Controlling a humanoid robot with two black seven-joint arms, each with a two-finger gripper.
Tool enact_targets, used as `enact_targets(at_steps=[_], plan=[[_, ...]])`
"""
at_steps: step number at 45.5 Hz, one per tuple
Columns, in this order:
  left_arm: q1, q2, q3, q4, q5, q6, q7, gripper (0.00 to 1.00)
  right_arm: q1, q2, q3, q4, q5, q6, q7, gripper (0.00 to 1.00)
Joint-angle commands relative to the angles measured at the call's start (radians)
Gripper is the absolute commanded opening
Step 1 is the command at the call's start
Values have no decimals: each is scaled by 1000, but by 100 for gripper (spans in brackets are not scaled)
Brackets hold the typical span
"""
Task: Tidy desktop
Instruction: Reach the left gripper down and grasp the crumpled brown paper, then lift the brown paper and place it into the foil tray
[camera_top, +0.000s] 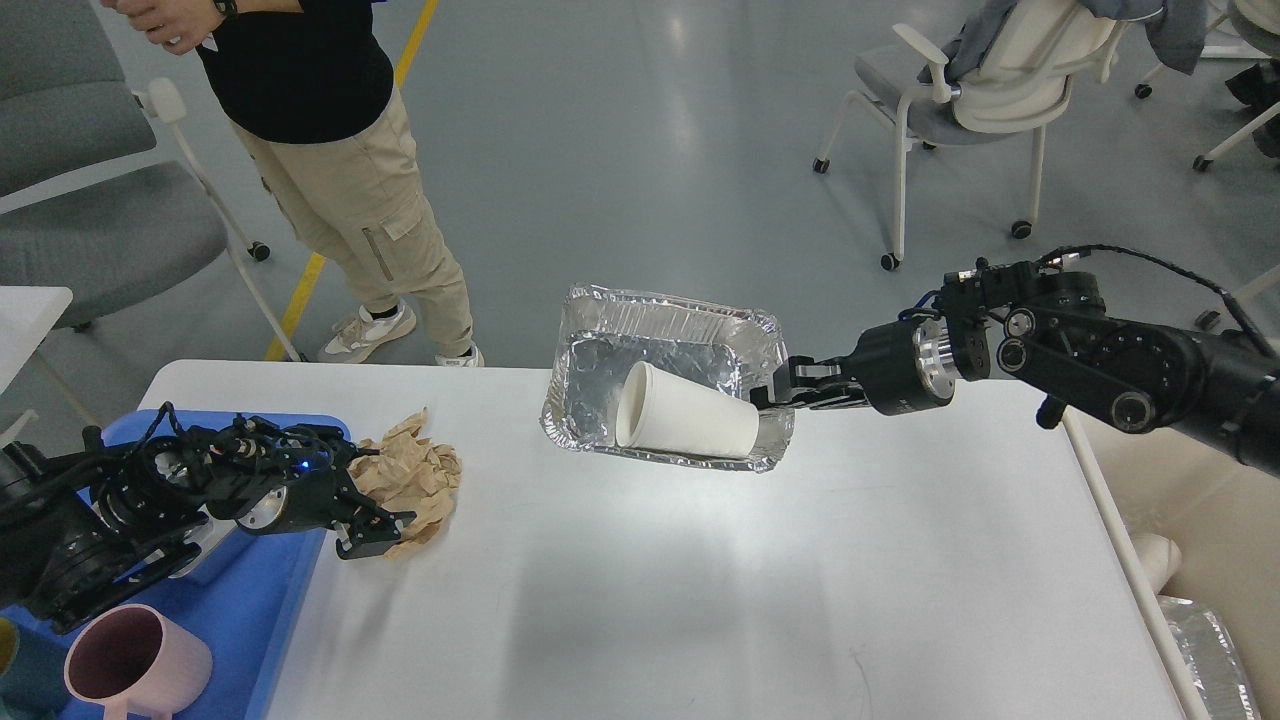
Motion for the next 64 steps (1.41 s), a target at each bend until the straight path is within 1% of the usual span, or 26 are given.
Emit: enact_targets(at_steps=[1, 3, 5, 11, 13, 21, 25, 27, 34, 37, 41, 46, 51, 55, 59, 64], plan=[[12, 2, 0, 11, -2, 2, -3, 26, -2, -2, -2, 0, 0, 0, 0, 0], [13, 2, 0, 14, -5, 2, -5, 21, -2, -2, -2, -1, 0, 0, 0, 0], [13, 4, 0, 14, -11, 2, -8, 13, -2, 0, -2, -1, 0, 0, 0, 0], [15, 5, 2, 16, -23, 5, -12, 1, -2, 0, -5, -3, 0, 0, 0, 0], [15, 7, 2, 16, -22, 8, -21, 0, -2, -2, -5, -3, 0, 0, 0, 0], [19, 21, -7, 13, -46, 19, -37, 0, -4, -6, -8, -3, 0, 0, 0, 0], [27, 27, -7, 13, -106, 50, -55, 0, -4, -6, -10, -3, 0, 0, 0, 0], [33, 50, -7, 8, -131, 63, -63, 0, -4, -6, -10, -4, 0, 0, 0, 0], [56, 157, -23, -26, -192, 114, -94, 0, -4, -6, -13, -6, 0, 0, 0, 0], [65, 200, -35, -49, -259, 142, -106, 0, -6, -6, -14, -8, 0, 0, 2, 0], [81, 274, -55, -102, -384, 159, -117, 0, -7, -6, -14, -9, 0, 0, 0, 0], [107, 384, -101, -194, -574, 166, -129, 1, -13, -5, -16, -11, 0, 0, 0, 0], [161, 476, -176, -288, -815, 166, -143, 3, -15, 1, -16, -11, 0, 0, 0, 0], [182, 553, -204, -337, -891, 157, -138, 4, -10, 1, -16, -9, 0, 0, 0, 0], [182, 622, -217, -378, -945, 157, -137, 4, -7, -2, -17, -8, 0, 0, 0, 0], [181, 697, -267, -423, -1063, 146, -140, 4, -6, -6, -17, -6, 0, 0, 0, 0]])
